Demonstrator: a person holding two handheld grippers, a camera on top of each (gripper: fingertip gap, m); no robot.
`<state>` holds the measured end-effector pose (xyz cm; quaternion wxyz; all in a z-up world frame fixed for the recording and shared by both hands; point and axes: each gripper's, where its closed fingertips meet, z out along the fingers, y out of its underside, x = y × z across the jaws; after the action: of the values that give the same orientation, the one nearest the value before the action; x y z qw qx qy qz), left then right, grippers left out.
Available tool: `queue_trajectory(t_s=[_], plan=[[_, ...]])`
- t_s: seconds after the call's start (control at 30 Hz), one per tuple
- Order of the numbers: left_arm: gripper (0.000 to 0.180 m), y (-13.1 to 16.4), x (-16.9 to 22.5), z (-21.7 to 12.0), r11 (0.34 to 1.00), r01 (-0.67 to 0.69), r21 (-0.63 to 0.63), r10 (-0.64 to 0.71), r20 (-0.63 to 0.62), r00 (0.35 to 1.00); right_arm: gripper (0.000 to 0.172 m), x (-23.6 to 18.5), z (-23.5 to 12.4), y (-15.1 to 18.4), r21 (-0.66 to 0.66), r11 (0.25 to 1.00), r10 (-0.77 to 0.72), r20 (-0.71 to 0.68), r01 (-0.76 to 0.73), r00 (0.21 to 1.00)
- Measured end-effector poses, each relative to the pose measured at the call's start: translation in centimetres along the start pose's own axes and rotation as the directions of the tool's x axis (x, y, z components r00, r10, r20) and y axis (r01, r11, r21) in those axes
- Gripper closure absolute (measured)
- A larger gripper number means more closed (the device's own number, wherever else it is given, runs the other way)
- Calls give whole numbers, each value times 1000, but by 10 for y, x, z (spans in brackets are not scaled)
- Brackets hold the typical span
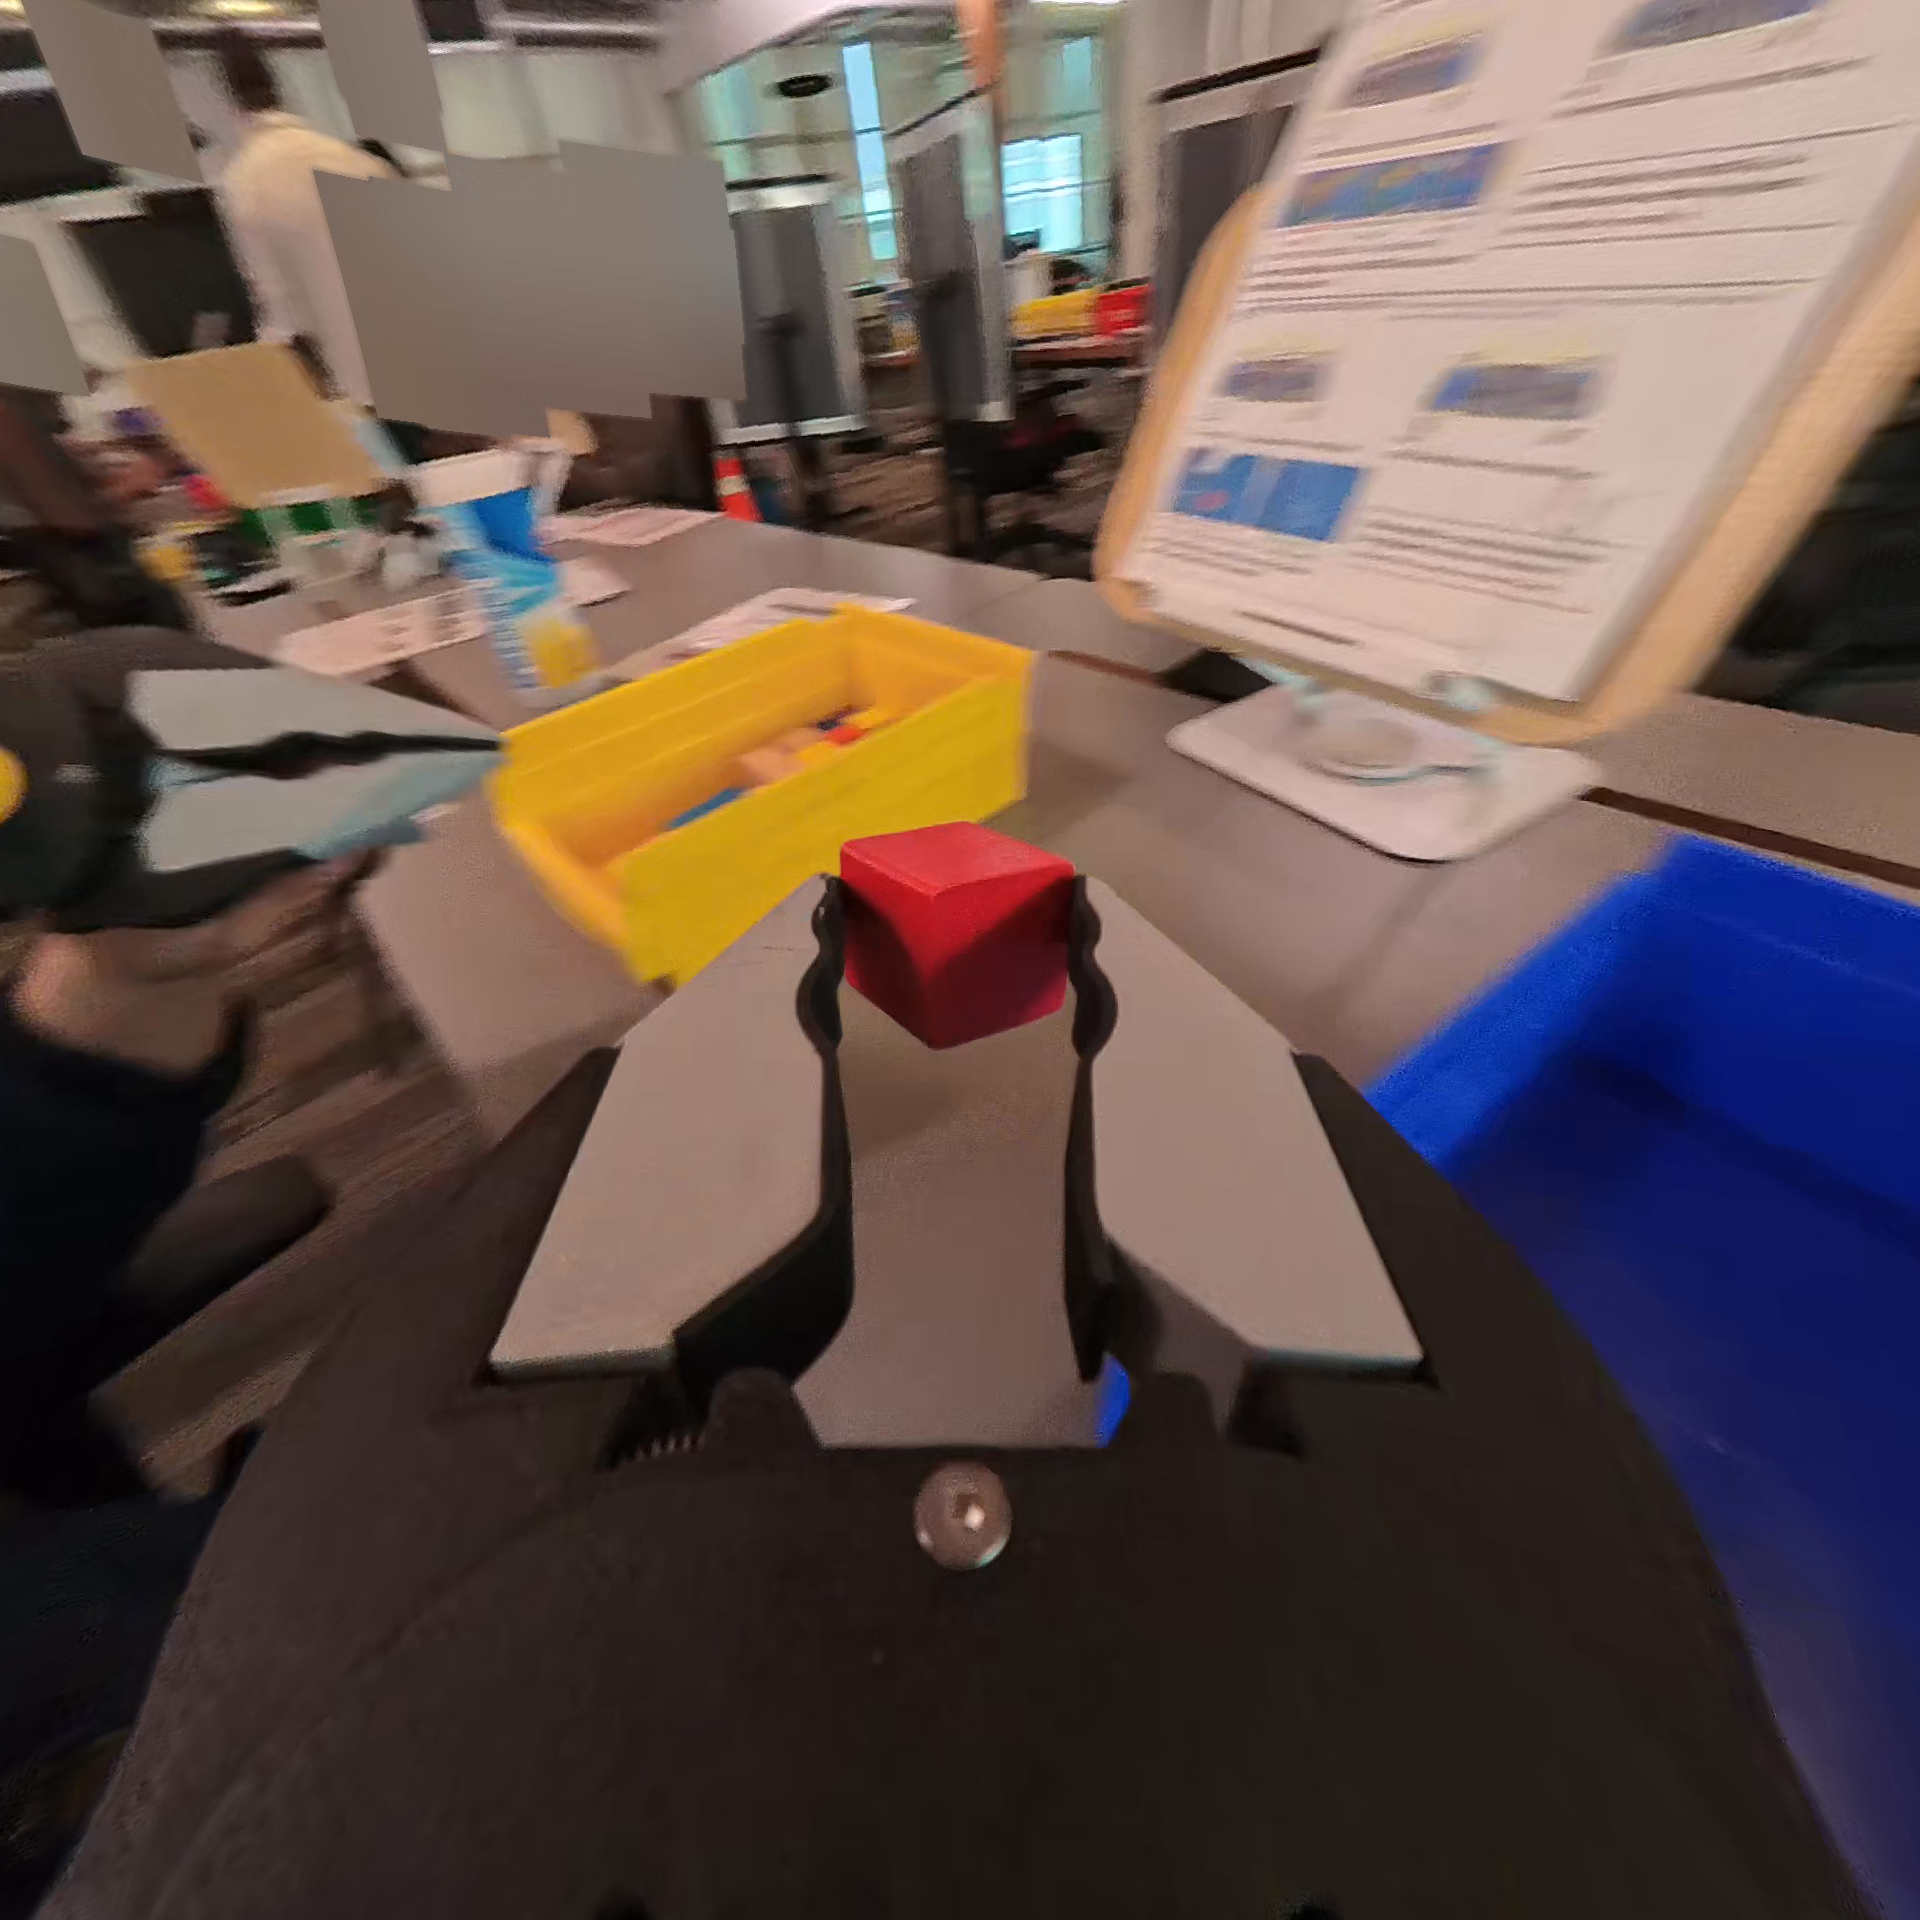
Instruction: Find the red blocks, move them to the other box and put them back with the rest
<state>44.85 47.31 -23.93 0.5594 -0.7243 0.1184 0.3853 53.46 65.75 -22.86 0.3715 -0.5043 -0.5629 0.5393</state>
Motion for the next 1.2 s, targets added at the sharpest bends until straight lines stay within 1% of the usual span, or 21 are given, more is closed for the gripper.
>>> queue_trajectory(t_s=[0.03,0.1,0.13,0.17,0.2,0.23,0.27,0.3,0.37,0.43,0.53,0.6,0.67,0.73,0.8,0.87,0.93,0.97,1.07,1.13,1.2], plan=[[180,14,-12,2,997,56,-51,-55,24,998,131,24,-7,2,-3,1000,14,-70,-14,997],[180,39,-30,5,978,172,-122,-165,62,984,131,63,-16,17,-45,997,52,-169,-61,984],[180,52,-35,7,961,230,-156,-221,69,973,131,83,-17,31,-84,992,76,-219,-96,973],[177,67,-38,10,938,286,-197,-276,77,958,131,101,-18,47,-133,981,98,-275,-139,956],[169,82,-39,12,912,330,-245,-323,72,944,131,116,-18,63,-185,967,109,-326,-177,939],[162,95,-38,13,887,359,-290,-356,65,932,128,124,-19,75,-231,951,111,-356,-203,928],[158,109,-39,14,867,375,-328,-374,67,925,129,123,-21,79,-260,943,106,-356,-207,929],[154,120,-41,14,854,381,-355,-379,78,922,132,116,-22,73,-261,948,87,-340,-183,936],[154,140,-48,14,834,402,-379,-388,115,914,134,99,-29,45,-196,976,25,-327,-94,945],[152,159,-47,13,789,441,-429,-437,113,892,134,82,-39,20,-143,990,-49,-325,1,944],[144,189,-49,7,714,479,-510,-486,132,864,131,66,-52,5,-132,988,-121,-330,81,936],[143,209,-51,3,675,488,-554,-491,157,857,132,59,-57,-2,-112,989,-127,-318,96,939],[141,218,-39,5,645,491,-585,-531,119,839,133,51,-59,-7,-88,992,-116,-289,95,950],[142,221,-27,12,615,492,-616,-572,82,816,133,45,-60,-10,-75,992,-115,-269,98,956],[149,229,-20,20,605,453,-654,-553,64,831,133,44,-60,-10,-81,991,-126,-272,107,954],[149,245,-16,25,586,405,-702,-520,57,852,133,42,-61,-10,-80,990,-133,-272,115,953],[146,258,-1,22,496,364,-789,-561,30,827,133,39,-61,-10,-80,990,-134,-264,117,955],[137,260,0,22,471,364,-803,-574,34,818,133,38,-61,-9,-82,989,-138,-264,120,955],[141,262,-1,24,462,343,-818,-562,29,827,134,37,-59,-9,-85,988,-149,-269,130,952],[142,263,-2,26,465,310,-830,-529,20,848,135,37,-56,-9,-85,987,-152,-264,134,952],[150,265,-4,28,469,272,-840,-487,11,873,135,36,-51,-6,-101,985,-159,-261,137,952]])
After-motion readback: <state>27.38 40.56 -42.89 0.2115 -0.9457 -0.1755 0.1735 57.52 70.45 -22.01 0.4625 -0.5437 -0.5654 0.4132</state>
